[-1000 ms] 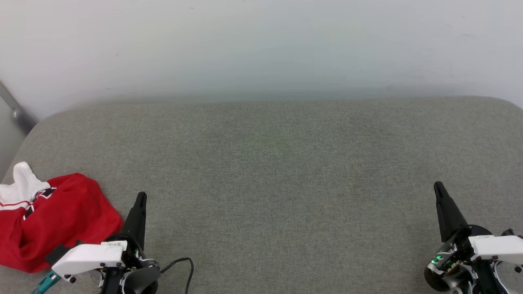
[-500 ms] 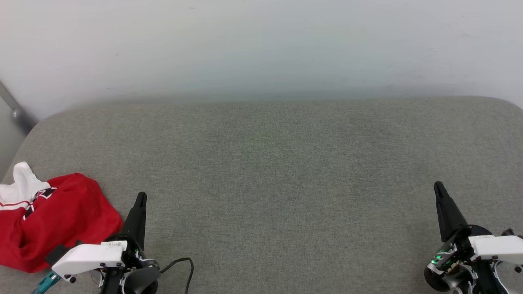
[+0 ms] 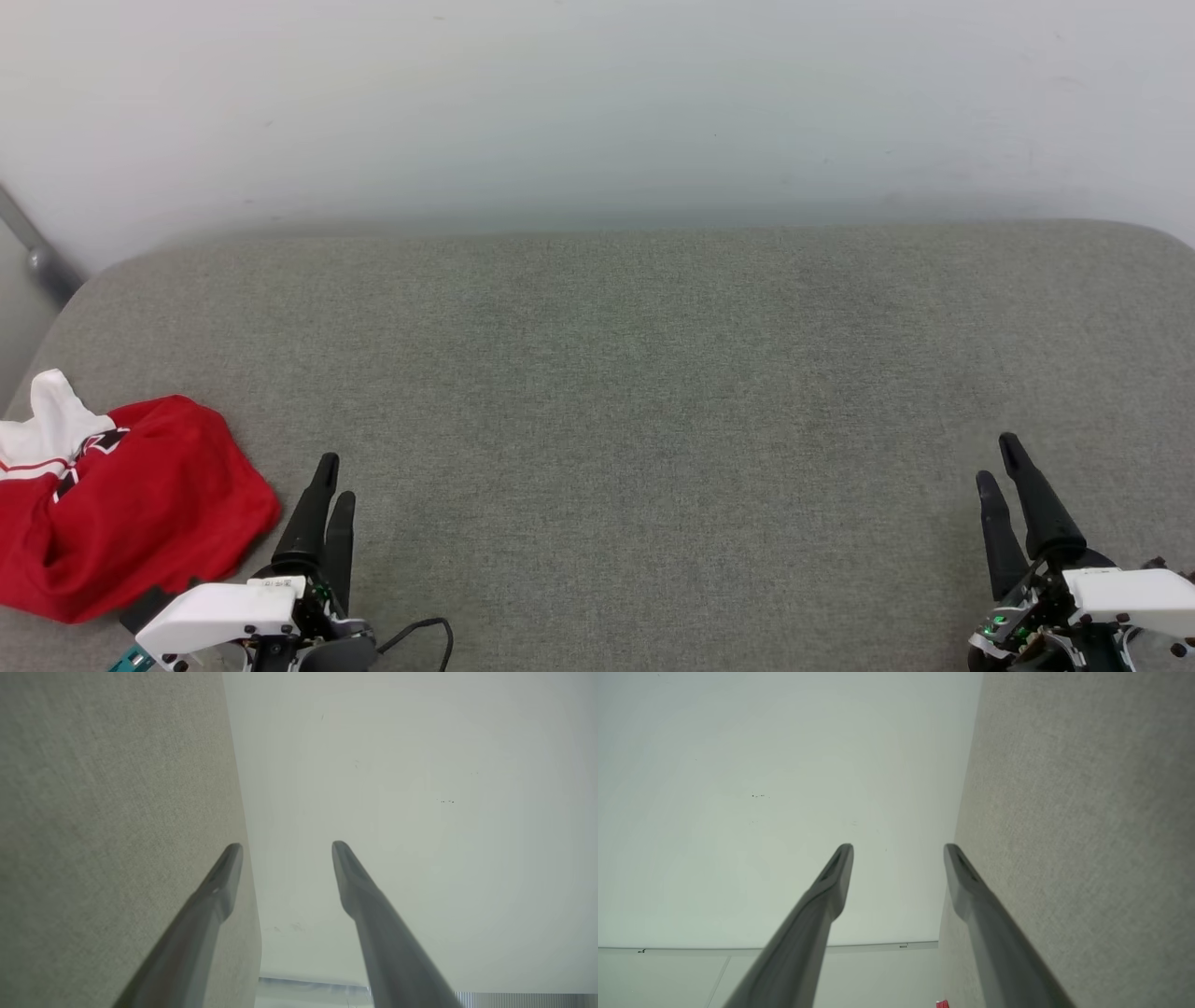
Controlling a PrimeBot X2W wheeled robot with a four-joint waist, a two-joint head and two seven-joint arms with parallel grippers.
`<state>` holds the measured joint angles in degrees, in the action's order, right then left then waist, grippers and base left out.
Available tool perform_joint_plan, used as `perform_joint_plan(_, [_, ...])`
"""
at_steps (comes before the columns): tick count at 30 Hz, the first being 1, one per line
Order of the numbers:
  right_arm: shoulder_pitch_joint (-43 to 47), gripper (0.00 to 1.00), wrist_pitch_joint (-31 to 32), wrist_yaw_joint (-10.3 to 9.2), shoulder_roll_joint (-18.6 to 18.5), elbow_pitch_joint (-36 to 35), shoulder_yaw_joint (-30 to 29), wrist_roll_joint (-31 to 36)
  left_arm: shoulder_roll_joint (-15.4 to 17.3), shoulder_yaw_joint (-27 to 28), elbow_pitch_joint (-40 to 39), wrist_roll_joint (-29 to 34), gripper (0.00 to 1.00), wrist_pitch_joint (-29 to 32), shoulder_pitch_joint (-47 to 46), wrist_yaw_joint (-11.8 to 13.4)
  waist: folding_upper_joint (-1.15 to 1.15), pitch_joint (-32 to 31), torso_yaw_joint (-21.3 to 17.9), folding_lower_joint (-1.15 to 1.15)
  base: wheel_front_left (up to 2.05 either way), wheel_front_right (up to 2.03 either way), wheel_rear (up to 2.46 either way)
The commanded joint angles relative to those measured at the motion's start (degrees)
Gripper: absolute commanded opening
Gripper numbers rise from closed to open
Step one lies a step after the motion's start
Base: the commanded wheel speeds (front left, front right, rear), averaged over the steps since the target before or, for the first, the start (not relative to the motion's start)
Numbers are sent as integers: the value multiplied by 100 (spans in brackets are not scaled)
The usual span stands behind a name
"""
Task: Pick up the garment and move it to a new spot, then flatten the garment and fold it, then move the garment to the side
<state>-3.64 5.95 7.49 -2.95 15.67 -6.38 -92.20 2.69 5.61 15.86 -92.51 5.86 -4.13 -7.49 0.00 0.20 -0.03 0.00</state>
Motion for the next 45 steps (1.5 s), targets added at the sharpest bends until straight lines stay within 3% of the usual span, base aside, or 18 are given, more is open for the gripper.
perform_joint_plan(1, [-97,100,-63,1,-2,-166,29,41,7,-76,-167,-17,100,-62,-129,-1,0,0,-1,0,0,0,0])
perform_joint_plan(15, [10,100,-459,1,-84,-550,262,646,11,-390,-535,707,100,-455,-116,-1,0,1,6,0,0,0,0])
perform_joint_plan(22, [23,100,-632,1,-135,-724,359,1218,12,-522,-709,1365,100,-623,-101,-1,0,-1,11,0,0,0,0])
perform_joint_plan(30, [49,100,-792,1,-147,-863,350,2060,13,-647,-810,2234,100,-781,-84,-1,0,-6,20,0,0,0,0])
perform_joint_plan(45, [53,100,-806,1,-101,-1025,472,4317,16,-901,-924,4429,100,-1083,-21,193,0,-21,44,0,0,0,0])
